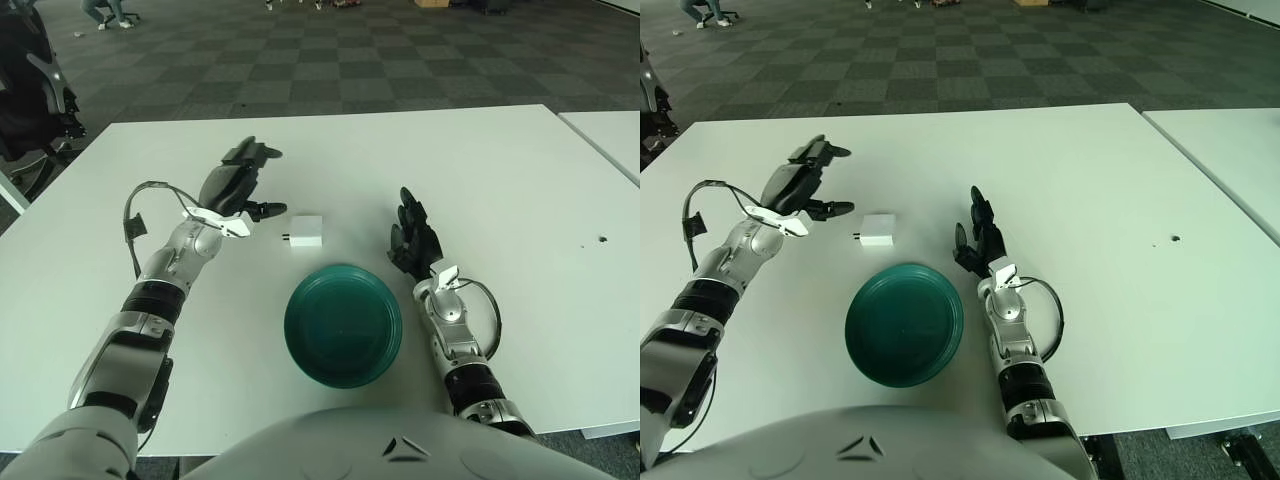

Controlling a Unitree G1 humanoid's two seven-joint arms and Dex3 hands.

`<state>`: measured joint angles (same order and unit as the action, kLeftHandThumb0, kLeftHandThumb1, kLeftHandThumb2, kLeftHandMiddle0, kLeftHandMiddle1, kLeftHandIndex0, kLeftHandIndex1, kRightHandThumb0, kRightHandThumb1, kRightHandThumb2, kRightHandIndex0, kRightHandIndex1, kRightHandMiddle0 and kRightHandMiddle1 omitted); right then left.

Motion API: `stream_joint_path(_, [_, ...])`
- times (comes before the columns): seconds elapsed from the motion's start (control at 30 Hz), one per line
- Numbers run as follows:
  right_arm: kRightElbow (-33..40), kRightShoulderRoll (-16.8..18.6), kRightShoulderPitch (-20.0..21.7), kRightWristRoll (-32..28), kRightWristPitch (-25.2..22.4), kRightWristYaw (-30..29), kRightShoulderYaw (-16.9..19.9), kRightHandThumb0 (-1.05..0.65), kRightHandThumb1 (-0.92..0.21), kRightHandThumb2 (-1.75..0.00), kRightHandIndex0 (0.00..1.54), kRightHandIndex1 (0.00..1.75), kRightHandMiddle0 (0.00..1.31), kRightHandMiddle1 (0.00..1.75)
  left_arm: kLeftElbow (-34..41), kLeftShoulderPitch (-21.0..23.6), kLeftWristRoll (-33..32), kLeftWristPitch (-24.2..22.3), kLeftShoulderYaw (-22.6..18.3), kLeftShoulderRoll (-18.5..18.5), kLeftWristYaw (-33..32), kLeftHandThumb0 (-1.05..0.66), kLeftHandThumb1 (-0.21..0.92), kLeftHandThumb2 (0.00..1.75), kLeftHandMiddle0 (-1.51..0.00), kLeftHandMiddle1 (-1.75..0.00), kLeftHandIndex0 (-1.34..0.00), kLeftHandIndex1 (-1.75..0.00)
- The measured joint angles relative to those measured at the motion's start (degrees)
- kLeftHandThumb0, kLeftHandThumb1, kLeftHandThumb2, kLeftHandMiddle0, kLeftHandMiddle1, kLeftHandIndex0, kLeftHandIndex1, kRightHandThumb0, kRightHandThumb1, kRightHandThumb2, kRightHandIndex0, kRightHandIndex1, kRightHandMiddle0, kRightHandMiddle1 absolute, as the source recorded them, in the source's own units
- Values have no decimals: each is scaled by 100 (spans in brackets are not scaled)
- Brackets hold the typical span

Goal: Put the charger into the plate.

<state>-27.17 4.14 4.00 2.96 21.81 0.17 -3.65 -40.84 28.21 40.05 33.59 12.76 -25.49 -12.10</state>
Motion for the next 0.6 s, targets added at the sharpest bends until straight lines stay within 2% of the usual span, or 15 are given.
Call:
stream_joint_path(0.3, [-267,26,170,1,175,-67,4,-81,-92,-80,0,0,0,11,-760,406,-44,630,418,-97,692,-105,92,32,-24,-1,-5,-140])
stream_joint_path(0.6, [-545,38,348,17,312,-127,2,-83,-92,-81,0,0,0,11,-1062,609,-394,1073,552,-183,1599,-105,92,35,-21,0,-2,-137])
